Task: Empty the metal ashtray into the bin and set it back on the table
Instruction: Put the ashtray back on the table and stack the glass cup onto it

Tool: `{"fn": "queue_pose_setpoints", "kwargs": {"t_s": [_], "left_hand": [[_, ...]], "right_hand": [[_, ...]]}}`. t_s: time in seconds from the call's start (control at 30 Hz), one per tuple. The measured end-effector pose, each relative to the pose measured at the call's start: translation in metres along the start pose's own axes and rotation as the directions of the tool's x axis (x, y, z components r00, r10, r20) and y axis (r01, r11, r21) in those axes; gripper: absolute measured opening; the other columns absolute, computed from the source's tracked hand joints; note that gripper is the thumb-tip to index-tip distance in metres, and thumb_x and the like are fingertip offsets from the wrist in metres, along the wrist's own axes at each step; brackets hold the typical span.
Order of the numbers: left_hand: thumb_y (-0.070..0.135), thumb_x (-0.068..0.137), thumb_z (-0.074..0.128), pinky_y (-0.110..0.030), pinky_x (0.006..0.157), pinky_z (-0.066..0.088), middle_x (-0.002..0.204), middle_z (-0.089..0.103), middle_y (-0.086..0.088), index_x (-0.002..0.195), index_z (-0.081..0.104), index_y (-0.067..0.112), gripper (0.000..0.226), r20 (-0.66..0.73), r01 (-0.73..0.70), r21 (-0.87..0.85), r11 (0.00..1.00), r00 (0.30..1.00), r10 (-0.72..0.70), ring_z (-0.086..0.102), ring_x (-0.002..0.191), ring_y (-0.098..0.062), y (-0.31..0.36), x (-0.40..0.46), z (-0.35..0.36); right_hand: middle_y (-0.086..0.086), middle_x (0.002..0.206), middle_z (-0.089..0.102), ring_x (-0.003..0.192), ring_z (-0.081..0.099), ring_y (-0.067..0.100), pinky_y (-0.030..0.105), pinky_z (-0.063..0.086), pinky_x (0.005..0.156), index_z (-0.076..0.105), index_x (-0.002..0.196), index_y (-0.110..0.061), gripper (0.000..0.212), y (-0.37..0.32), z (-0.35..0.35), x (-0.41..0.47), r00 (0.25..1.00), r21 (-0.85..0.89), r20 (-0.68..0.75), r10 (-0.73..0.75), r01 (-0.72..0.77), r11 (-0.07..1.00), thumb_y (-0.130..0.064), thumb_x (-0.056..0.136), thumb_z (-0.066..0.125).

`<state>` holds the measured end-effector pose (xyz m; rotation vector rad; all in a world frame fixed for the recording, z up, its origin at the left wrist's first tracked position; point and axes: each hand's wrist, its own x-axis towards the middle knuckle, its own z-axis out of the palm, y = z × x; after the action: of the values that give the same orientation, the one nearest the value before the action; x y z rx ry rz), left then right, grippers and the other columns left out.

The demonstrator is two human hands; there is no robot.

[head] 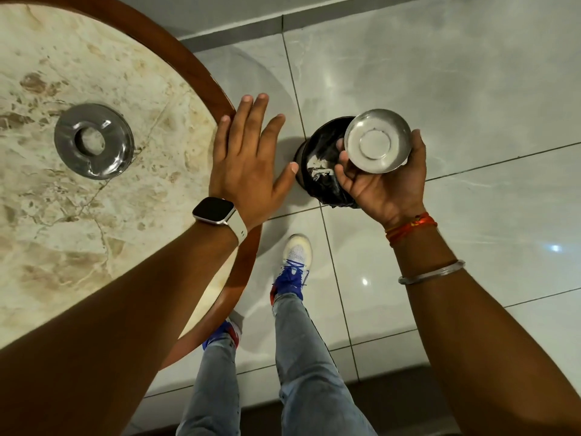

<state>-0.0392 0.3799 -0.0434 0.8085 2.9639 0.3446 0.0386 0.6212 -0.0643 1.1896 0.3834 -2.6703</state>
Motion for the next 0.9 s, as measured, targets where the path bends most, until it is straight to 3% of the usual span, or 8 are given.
{"fn": "queue_pose_setpoints", "kwargs": {"t_s": [0.17, 0.27, 0.4, 0.53, 0.67, 0.8, 0.87, 0.9], "left_hand": [[0.057, 0.107, 0.046, -0.052, 0.133, 0.015, 0.178, 0.025, -0.015, 0.166, 0.039, 0.012, 0.074, -0.033, 0.038, 0.002, 0.999, 0.999, -0.038, 0.019, 0.166, -0.034, -0.017, -0.011, 0.003], [0.058, 0.109, 0.044, -0.053, 0.133, 0.015, 0.179, 0.022, -0.016, 0.168, 0.033, 0.009, 0.078, -0.038, 0.109, 0.008, 0.994, 0.993, -0.109, 0.017, 0.167, -0.036, -0.03, -0.023, 0.001], [0.058, 0.109, 0.04, -0.054, 0.134, 0.015, 0.179, 0.02, -0.017, 0.17, 0.029, 0.007, 0.08, -0.031, 0.157, 0.032, 0.987, 0.987, -0.156, 0.015, 0.167, -0.036, -0.047, -0.039, -0.001], [0.054, 0.11, 0.036, -0.053, 0.134, 0.014, 0.18, 0.017, -0.016, 0.171, 0.026, 0.008, 0.077, -0.016, 0.177, 0.04, 0.983, 0.984, -0.177, 0.013, 0.168, -0.035, -0.065, -0.058, -0.005], [0.053, 0.111, 0.03, -0.05, 0.135, 0.01, 0.18, 0.016, -0.016, 0.171, 0.025, 0.008, 0.075, 0.005, 0.189, 0.022, 0.982, 0.982, -0.189, 0.013, 0.168, -0.035, -0.079, -0.078, -0.01], [0.05, 0.112, 0.037, -0.053, 0.135, 0.014, 0.179, 0.018, -0.018, 0.171, 0.026, 0.006, 0.074, 0.001, 0.197, 0.021, 0.98, 0.98, -0.197, 0.015, 0.167, -0.036, -0.097, -0.099, -0.013], [0.051, 0.111, 0.032, -0.054, 0.134, 0.014, 0.18, 0.017, -0.018, 0.171, 0.025, 0.006, 0.075, 0.007, 0.2, 0.018, 0.98, 0.98, -0.2, 0.014, 0.168, -0.035, -0.106, -0.108, -0.016], [0.051, 0.11, 0.031, -0.054, 0.134, 0.014, 0.18, 0.016, -0.017, 0.171, 0.024, 0.006, 0.076, 0.011, 0.21, 0.014, 0.978, 0.978, -0.21, 0.013, 0.168, -0.034, -0.11, -0.112, -0.017]], "right_hand": [[0.026, 0.148, 0.056, 0.122, 0.066, 0.043, 0.048, 0.059, 0.099, 0.061, 0.145, -0.004, 0.084, 0.007, 0.017, -0.004, 0.997, -0.035, -0.005, 0.078, -0.078, 0.996, -0.072, 0.101, 0.038], [0.019, 0.141, 0.068, 0.119, 0.071, 0.043, 0.048, 0.061, 0.095, 0.073, 0.135, -0.011, 0.075, 0.018, 0.038, -0.002, 0.994, -0.207, -0.094, 0.052, -0.071, 0.976, -0.068, 0.093, 0.05], [0.011, 0.137, 0.074, 0.125, 0.073, 0.035, 0.062, 0.059, 0.101, 0.071, 0.138, -0.025, 0.062, 0.04, 0.065, 0.0, 0.982, -0.506, -0.175, -0.069, -0.03, 0.862, -0.069, 0.106, 0.04], [0.004, 0.108, 0.084, 0.104, 0.081, 0.024, 0.062, 0.062, 0.098, 0.088, 0.092, -0.035, 0.055, 0.073, 0.099, 0.0, 0.966, -0.807, -0.158, -0.205, -0.007, 0.59, -0.062, 0.11, 0.043], [-0.003, 0.099, 0.084, 0.102, 0.08, 0.015, 0.046, 0.065, 0.094, 0.081, 0.1, -0.028, 0.049, 0.095, 0.124, -0.001, 0.959, -0.963, 0.02, -0.281, 0.094, 0.252, -0.052, 0.114, 0.041], [0.03, 0.111, 0.075, 0.107, 0.073, 0.037, 0.043, 0.065, 0.084, 0.074, 0.115, 0.005, 0.054, 0.119, 0.139, 0.003, 0.941, -0.981, 0.154, -0.302, 0.181, 0.063, -0.042, 0.115, 0.046], [0.032, 0.106, 0.073, 0.098, 0.071, 0.041, 0.029, 0.06, 0.076, 0.073, 0.111, 0.008, 0.052, 0.129, 0.144, 0.005, 0.931, -0.977, 0.209, -0.298, 0.213, -0.02, -0.038, 0.115, 0.049], [0.028, 0.102, 0.075, 0.096, 0.072, 0.039, 0.033, 0.059, 0.078, 0.074, 0.109, 0.005, 0.049, 0.134, 0.146, 0.005, 0.927, -0.974, 0.225, -0.299, 0.218, -0.057, -0.037, 0.115, 0.05]]}}
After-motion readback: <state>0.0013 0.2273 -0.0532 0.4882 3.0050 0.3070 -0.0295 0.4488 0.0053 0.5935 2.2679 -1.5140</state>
